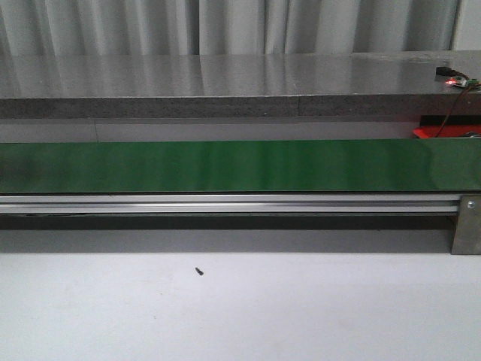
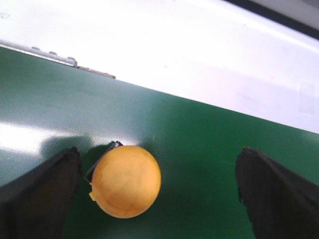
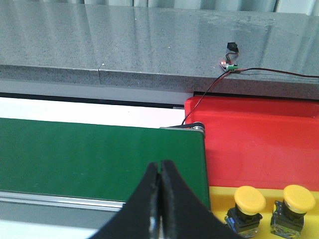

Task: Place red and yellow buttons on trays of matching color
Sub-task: 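Move the left gripper to a red button in the cluster and grasp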

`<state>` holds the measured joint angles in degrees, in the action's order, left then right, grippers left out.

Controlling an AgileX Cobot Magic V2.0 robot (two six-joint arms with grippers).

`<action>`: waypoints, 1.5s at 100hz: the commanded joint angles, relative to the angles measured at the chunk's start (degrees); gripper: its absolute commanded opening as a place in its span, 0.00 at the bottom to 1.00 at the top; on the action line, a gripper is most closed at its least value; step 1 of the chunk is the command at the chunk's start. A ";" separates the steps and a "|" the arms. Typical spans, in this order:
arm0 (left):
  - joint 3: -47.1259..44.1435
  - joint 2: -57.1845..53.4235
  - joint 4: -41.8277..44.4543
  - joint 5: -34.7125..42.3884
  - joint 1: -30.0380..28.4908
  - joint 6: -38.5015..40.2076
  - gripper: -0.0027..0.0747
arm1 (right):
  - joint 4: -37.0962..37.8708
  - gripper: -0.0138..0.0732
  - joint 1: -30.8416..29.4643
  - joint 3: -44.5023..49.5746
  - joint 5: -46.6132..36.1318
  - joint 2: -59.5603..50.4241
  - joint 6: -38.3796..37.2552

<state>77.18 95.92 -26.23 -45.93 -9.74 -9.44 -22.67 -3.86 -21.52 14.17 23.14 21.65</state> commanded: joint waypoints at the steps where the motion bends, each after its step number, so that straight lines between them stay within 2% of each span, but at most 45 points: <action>1: 1.82 -4.39 -2.47 2.62 -0.08 -0.58 0.83 | -0.22 0.08 0.03 -1.38 -4.20 0.20 0.35; 29: 1.82 -9.36 0.78 2.09 -6.41 -0.58 0.83 | -0.22 0.08 0.03 -1.38 -4.57 0.20 0.35; 55: 1.82 -10.30 8.53 -0.49 -14.12 -0.47 0.83 | -0.22 0.08 0.03 -1.38 -4.57 0.20 0.35; 67: 1.82 -10.30 9.62 -0.24 -17.43 -0.50 0.76 | -0.22 0.08 0.03 -1.38 -4.57 0.20 0.35; 83: 1.82 -9.92 11.44 0.84 -21.69 -0.50 0.62 | -0.22 0.08 0.03 -1.38 -4.57 0.20 0.35; 93: 1.72 -8.22 11.44 0.84 -23.81 -0.50 0.59 | -0.22 0.08 0.03 -1.38 -4.57 0.20 0.35; 124: 1.72 -0.21 12.52 0.89 -28.05 -0.50 0.59 | -0.22 0.08 0.03 -1.38 -4.57 0.20 0.35; 150: 1.72 4.08 12.45 3.33 -28.37 -0.61 0.59 | -0.22 0.08 0.03 -1.38 -4.51 0.20 0.35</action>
<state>77.18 101.71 -12.87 -45.67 -38.04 -9.90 -22.67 -3.86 -21.52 14.17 23.14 21.65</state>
